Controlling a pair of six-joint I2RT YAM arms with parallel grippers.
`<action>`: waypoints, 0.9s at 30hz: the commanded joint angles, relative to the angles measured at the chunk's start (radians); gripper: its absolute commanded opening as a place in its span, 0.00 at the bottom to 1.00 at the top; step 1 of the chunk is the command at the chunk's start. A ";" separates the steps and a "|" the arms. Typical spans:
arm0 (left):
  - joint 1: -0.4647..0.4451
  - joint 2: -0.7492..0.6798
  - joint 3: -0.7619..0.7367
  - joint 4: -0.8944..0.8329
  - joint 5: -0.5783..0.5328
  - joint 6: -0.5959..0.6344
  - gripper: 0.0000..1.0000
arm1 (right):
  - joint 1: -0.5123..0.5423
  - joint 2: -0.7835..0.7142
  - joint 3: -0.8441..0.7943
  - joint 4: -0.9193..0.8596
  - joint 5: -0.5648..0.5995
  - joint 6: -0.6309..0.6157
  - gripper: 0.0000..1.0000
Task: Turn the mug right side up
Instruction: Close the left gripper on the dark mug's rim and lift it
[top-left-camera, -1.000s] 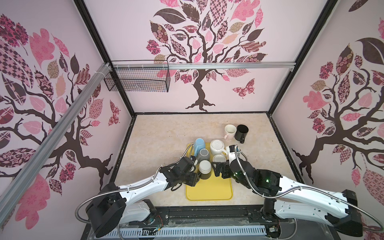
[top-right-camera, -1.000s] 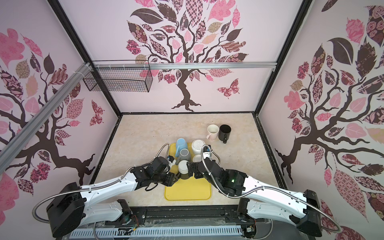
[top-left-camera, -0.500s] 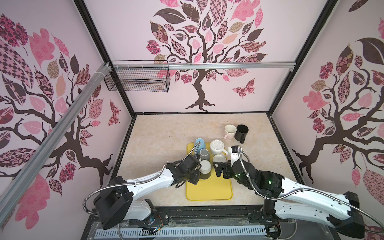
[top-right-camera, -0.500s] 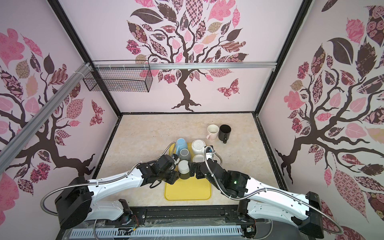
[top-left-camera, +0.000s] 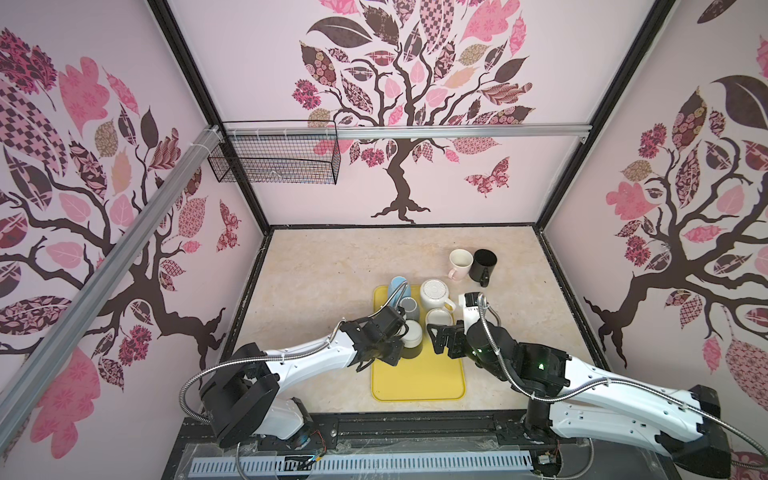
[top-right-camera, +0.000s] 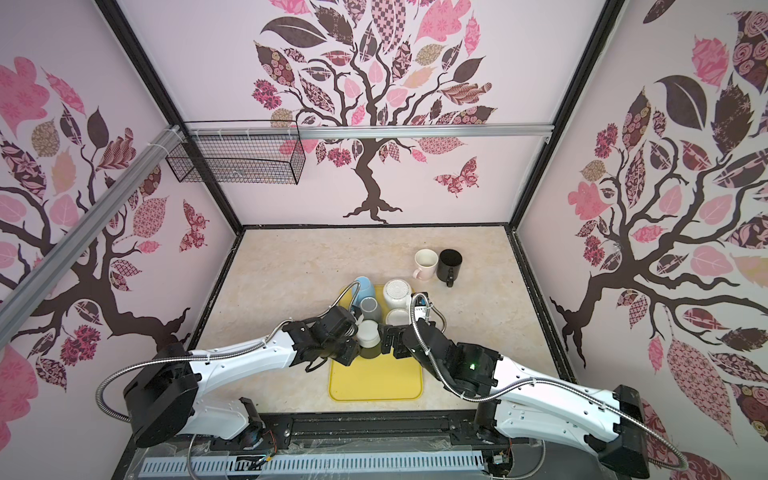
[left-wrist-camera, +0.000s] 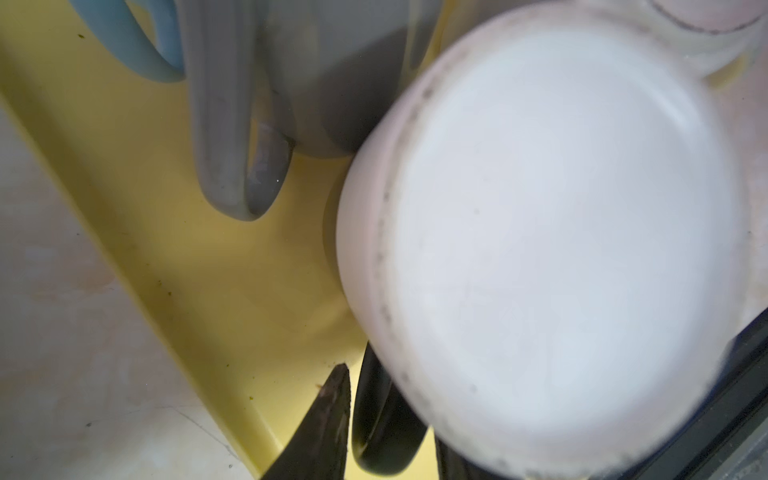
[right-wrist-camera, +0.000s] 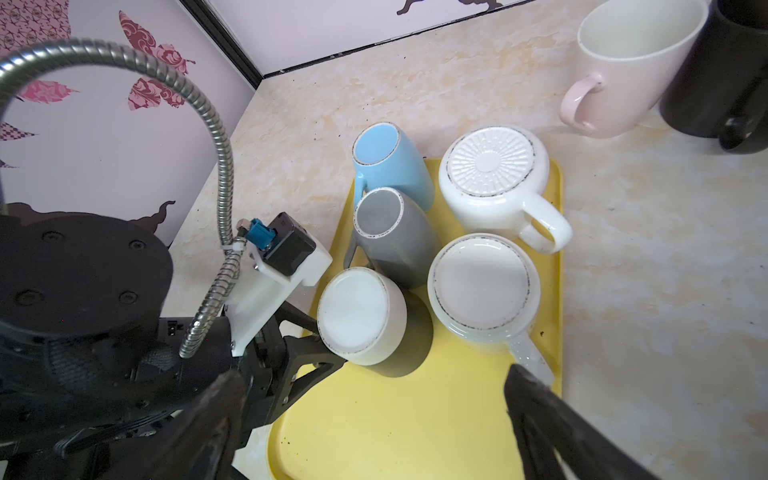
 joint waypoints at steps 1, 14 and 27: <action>-0.008 0.021 0.055 -0.003 -0.025 0.018 0.35 | -0.003 -0.011 0.005 0.007 0.023 -0.012 0.99; -0.019 0.037 0.082 -0.018 -0.070 0.027 0.34 | -0.003 -0.029 -0.002 0.006 0.018 -0.012 0.98; -0.040 0.038 0.092 -0.021 -0.092 0.035 0.28 | -0.003 -0.040 -0.017 0.012 0.014 -0.007 0.98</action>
